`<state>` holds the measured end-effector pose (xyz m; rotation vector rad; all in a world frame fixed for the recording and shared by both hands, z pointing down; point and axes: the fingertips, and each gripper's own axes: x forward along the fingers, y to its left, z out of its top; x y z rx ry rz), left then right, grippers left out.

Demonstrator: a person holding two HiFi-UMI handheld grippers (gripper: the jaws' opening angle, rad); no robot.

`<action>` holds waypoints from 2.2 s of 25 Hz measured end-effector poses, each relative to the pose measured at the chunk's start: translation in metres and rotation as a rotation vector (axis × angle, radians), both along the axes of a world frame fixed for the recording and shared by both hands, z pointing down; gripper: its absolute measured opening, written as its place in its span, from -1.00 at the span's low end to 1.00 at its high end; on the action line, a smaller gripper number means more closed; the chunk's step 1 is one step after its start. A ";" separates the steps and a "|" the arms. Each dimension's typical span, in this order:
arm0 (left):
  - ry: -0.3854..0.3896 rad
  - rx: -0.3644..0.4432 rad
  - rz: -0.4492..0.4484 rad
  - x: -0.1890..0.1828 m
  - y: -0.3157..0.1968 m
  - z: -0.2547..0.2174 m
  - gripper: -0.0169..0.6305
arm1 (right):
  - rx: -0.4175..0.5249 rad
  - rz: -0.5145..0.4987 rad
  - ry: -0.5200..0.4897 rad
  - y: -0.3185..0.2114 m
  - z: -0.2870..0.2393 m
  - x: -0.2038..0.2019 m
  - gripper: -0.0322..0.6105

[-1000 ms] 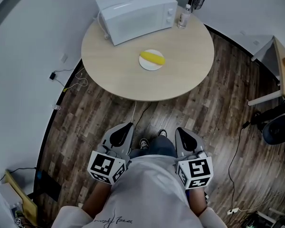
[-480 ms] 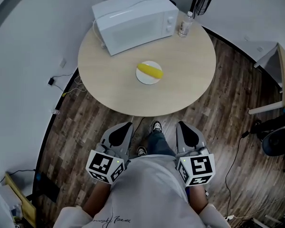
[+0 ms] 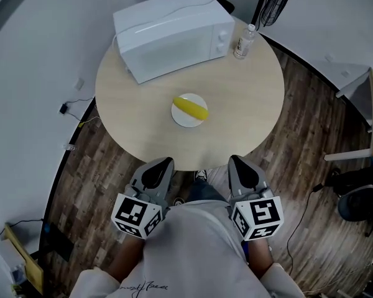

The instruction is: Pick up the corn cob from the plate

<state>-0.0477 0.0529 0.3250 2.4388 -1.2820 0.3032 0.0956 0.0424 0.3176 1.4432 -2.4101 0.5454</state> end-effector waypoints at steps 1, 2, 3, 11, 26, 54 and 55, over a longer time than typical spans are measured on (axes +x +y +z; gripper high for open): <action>-0.001 0.006 -0.006 0.001 -0.006 -0.001 -0.94 | 0.003 -0.005 -0.003 -0.007 -0.001 0.002 -0.89; -0.002 0.011 -0.014 0.002 -0.013 -0.003 -0.94 | 0.007 -0.012 -0.006 -0.014 -0.002 0.003 -0.89; -0.004 0.015 -0.023 0.002 -0.019 -0.004 -0.94 | 0.010 -0.020 -0.009 -0.021 -0.002 0.003 -0.89; -0.025 0.029 -0.100 0.009 -0.048 -0.008 -0.94 | 0.013 -0.118 -0.027 -0.061 0.001 0.005 -0.89; -0.075 0.037 -0.280 0.002 -0.055 -0.005 -0.96 | -0.020 -0.292 0.000 -0.088 0.029 0.000 -0.89; -0.049 -0.021 -0.287 -0.009 -0.079 0.013 -0.96 | -0.057 -0.433 0.034 -0.135 0.046 -0.031 -0.75; -0.047 -0.024 -0.287 -0.009 -0.079 0.014 -0.96 | -0.062 -0.445 0.035 -0.135 0.047 -0.033 -0.75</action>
